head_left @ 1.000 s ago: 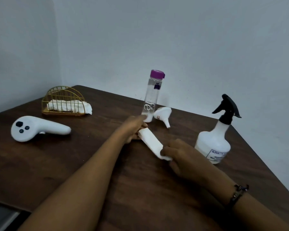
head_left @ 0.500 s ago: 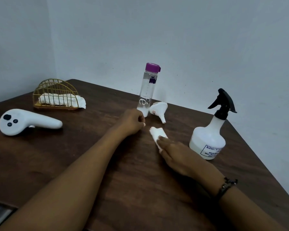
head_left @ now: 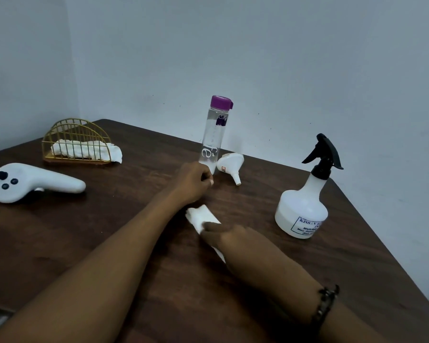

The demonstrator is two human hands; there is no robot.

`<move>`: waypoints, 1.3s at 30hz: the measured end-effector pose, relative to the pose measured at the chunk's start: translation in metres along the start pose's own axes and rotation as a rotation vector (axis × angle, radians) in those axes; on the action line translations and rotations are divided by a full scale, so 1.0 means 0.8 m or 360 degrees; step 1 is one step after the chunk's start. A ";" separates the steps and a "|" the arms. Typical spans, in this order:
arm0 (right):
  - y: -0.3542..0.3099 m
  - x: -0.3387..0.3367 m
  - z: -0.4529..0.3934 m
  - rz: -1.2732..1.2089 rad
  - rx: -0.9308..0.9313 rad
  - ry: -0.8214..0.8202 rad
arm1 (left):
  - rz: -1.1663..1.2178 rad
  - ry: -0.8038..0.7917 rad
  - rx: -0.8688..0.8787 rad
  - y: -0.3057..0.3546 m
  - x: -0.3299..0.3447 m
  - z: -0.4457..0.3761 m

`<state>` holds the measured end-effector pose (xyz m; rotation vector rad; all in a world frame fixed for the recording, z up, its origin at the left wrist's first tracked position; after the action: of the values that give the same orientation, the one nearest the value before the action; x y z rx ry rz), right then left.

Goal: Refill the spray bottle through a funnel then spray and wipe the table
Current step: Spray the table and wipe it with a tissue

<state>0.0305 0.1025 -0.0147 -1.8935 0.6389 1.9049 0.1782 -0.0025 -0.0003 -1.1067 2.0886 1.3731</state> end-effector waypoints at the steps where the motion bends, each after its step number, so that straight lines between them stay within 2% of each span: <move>1: 0.003 0.003 -0.005 -0.0048 -0.0044 0.0038 | 0.0002 0.0004 0.0003 0.000 0.001 0.000; 4: 0.025 0.005 -0.018 -0.0158 0.0025 0.0095 | 0.0031 -0.0006 -0.0001 -0.001 0.001 0.000; 12: 0.088 0.001 -0.006 0.0061 0.0650 0.0154 | 0.0024 -0.0036 0.0026 0.002 0.005 0.001; 15: 0.066 0.001 0.003 0.0180 0.0717 0.0000 | 0.0014 -0.0045 0.0035 0.003 0.007 0.001; 17: 0.042 -0.003 0.011 0.0206 0.0672 -0.0082 | 0.0008 -0.0063 0.0045 0.004 0.008 0.001; 20: 0.011 -0.007 0.012 0.0213 0.0443 0.0006 | 0.0003 -0.0072 0.0051 0.002 0.011 0.000; 24: -0.006 0.003 -0.004 -0.0049 -0.0066 0.0200 | 0.0028 -0.0039 0.0075 0.000 0.010 0.000; 27: 0.006 0.010 -0.020 -0.0256 -0.0190 0.0211 | 0.0052 -0.0018 0.0079 -0.001 0.010 -0.002; 30: 0.045 0.008 -0.027 -0.0249 0.0052 0.0259 | 0.0065 -0.0022 0.0050 -0.001 0.010 -0.002; 34: 0.091 0.003 -0.013 -0.0033 0.0485 0.0235 | 0.0060 -0.0037 0.0069 0.004 0.011 0.000; 39: 0.074 0.004 0.015 0.0188 0.0752 0.0121 | 0.0085 -0.0102 0.0085 0.013 0.017 0.006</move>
<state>-0.0129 0.0606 -0.0149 -1.6544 1.1332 1.5710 0.1613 -0.0015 -0.0053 -0.9795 2.1104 1.3509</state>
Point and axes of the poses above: each hand's wrist, its own z-axis away from the middle knuckle, its own x-axis out of the palm, y = z × x, the point moved 5 cm from there along -z, towards the middle knuckle, and after that the axes turned 2 degrees about -y, right-handed, at the moved point
